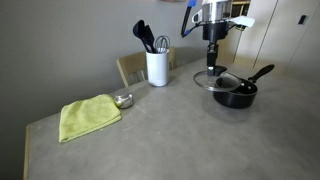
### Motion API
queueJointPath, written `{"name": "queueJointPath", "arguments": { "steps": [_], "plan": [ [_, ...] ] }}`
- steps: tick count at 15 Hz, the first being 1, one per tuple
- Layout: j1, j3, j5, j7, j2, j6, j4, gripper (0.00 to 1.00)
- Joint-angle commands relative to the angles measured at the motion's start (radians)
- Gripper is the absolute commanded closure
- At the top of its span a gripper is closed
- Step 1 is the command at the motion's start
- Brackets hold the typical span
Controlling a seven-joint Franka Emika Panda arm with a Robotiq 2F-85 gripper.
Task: Remove the lid from the black pot and place it on the table
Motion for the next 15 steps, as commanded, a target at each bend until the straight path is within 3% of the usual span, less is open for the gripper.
{"name": "queueJointPath", "arguments": {
  "steps": [1, 6, 15],
  "plan": [
    [-0.016, 0.006, 0.006, -0.009, 0.115, 0.029, 0.109, 0.88],
    [-0.029, 0.027, 0.007, -0.048, 0.202, 0.008, 0.215, 0.88],
    [-0.065, 0.076, 0.044, -0.188, 0.211, -0.087, 0.321, 0.88]
  ]
}}
